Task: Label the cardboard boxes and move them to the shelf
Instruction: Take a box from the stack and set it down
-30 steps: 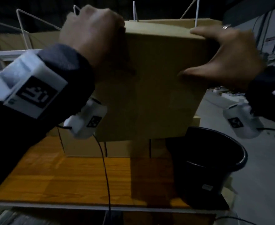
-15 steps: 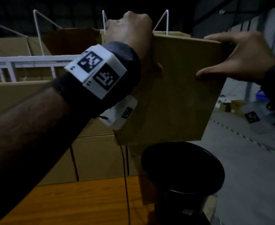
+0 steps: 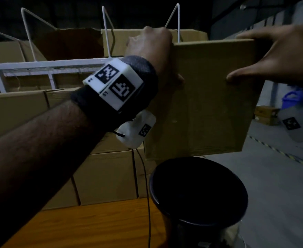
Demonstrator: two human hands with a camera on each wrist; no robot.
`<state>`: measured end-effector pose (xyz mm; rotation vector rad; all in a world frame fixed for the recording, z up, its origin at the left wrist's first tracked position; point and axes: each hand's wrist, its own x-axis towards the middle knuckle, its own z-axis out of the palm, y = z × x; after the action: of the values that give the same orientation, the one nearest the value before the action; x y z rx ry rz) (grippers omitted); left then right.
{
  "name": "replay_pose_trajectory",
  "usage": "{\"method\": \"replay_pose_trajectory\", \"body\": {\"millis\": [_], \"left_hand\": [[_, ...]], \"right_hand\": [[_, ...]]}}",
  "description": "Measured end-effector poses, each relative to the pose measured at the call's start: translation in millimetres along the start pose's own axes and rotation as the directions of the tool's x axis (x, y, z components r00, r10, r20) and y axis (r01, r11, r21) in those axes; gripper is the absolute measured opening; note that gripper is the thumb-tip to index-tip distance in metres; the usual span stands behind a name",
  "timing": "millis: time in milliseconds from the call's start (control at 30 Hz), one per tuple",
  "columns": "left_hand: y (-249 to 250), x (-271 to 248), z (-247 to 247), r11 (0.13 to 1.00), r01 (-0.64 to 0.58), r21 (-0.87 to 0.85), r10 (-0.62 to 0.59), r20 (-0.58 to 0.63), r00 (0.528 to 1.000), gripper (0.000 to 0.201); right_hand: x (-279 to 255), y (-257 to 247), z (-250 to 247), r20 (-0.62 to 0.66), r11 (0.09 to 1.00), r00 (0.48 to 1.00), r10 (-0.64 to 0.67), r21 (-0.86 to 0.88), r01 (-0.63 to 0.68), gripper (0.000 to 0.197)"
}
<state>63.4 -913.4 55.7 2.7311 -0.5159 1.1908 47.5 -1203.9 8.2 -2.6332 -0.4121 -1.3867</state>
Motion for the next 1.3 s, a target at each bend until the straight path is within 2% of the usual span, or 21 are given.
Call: {"method": "replay_pose_trajectory", "body": {"millis": [33,67,133,267,367,600,767,1067,1300], "left_hand": [[-1,3,5,1.000,-0.016,-0.021,0.017,0.020,1.000,0.052],[-2,4,11,0.999,-0.032,-0.030,0.033,0.034,0.999,0.050],[-7,6,21,0.999,-0.029,-0.034,0.031,0.056,0.998,0.047],[-12,3,30,0.999,-0.005,-0.050,0.012,0.124,0.992,0.072],[-15,2,37,0.999,0.028,-0.039,-0.022,0.145,0.989,0.077],[-21,4,51,0.992,0.050,-0.118,-0.035,0.127,0.991,0.075],[-28,19,61,0.992,0.063,-0.107,-0.048,0.139,0.989,0.075],[-62,46,87,0.988,0.108,-0.110,-0.083,0.209,0.974,0.073],[-96,51,115,0.985,0.160,-0.065,-0.138,0.254,0.957,0.081]], "right_hand": [[4,-13,-2,0.015,0.996,1.000,-0.018,0.084,0.017,0.096],[15,-38,-3,0.043,0.998,0.999,0.026,0.051,-0.028,0.097],[12,-38,8,0.077,0.997,0.996,0.050,0.054,-0.054,0.095],[18,-28,29,0.048,0.996,0.998,0.038,0.074,-0.041,0.091],[20,-27,43,0.044,0.994,0.999,0.027,0.103,-0.031,0.088],[29,-22,60,0.055,0.993,0.998,0.034,0.110,-0.040,0.087],[43,-18,73,0.051,0.992,0.998,0.048,0.116,-0.053,0.088],[74,-23,127,0.095,0.975,0.993,0.064,0.206,-0.082,0.083],[90,-29,170,0.159,0.969,0.983,0.091,0.215,-0.125,0.088]]}}
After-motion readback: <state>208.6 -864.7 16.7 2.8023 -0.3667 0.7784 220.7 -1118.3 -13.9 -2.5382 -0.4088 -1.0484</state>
